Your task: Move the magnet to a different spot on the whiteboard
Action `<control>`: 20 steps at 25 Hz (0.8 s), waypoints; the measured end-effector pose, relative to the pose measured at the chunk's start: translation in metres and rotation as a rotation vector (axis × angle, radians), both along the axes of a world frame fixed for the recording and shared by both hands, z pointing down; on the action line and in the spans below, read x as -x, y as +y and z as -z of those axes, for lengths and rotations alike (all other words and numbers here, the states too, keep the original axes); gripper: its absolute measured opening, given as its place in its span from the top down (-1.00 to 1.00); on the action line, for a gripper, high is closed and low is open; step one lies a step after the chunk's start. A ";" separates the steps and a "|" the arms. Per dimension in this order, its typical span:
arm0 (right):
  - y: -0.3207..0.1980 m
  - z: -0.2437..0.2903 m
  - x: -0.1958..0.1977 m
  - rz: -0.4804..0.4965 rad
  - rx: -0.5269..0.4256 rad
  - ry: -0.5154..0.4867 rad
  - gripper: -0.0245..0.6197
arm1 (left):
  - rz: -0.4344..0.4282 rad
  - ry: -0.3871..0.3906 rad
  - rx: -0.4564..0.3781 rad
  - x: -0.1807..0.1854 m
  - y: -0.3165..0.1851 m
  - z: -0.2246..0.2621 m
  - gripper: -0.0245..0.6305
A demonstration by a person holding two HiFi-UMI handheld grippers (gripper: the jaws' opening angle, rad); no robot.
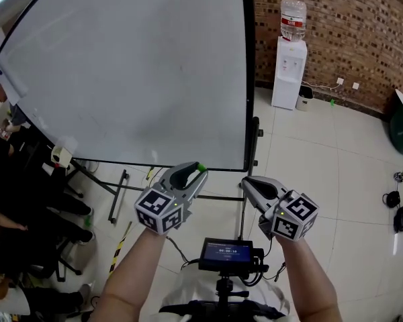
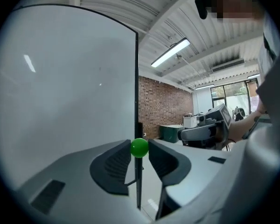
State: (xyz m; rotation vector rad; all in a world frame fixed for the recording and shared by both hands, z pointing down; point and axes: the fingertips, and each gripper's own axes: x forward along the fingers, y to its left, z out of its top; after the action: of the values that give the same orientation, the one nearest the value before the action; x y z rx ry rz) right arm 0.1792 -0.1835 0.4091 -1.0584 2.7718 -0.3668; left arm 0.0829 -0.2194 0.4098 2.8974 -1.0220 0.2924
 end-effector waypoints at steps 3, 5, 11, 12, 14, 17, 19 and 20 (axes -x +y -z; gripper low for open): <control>0.022 -0.009 0.004 0.010 -0.008 0.034 0.83 | -0.032 -0.011 -0.019 0.003 0.033 -0.011 0.52; 0.038 -0.016 0.008 0.023 -0.014 0.058 0.83 | -0.040 -0.006 -0.026 0.006 0.052 -0.015 0.52; 0.081 -0.023 0.014 0.050 -0.038 0.062 0.83 | -0.022 -0.008 0.005 0.012 0.106 -0.032 0.52; 0.087 -0.023 0.014 0.052 -0.044 0.057 0.83 | -0.020 -0.009 0.011 0.013 0.114 -0.034 0.52; 0.097 -0.025 0.015 0.058 -0.046 0.045 0.83 | -0.015 0.001 0.027 0.018 0.128 -0.038 0.52; 0.107 -0.034 0.021 0.065 -0.030 0.031 0.83 | -0.001 0.027 0.055 0.028 0.144 -0.041 0.52; 0.113 -0.041 0.026 0.070 -0.015 0.026 0.83 | 0.019 0.055 0.080 0.036 0.153 -0.046 0.52; 0.116 -0.045 0.028 0.073 -0.009 0.025 0.83 | 0.032 0.076 0.095 0.041 0.157 -0.050 0.52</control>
State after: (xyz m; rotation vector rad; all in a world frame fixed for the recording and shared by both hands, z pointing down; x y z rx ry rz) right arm 0.1514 -0.0675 0.4536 -0.9688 2.8370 -0.3524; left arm 0.0421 -0.0623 0.4602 2.7817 -1.0126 0.2208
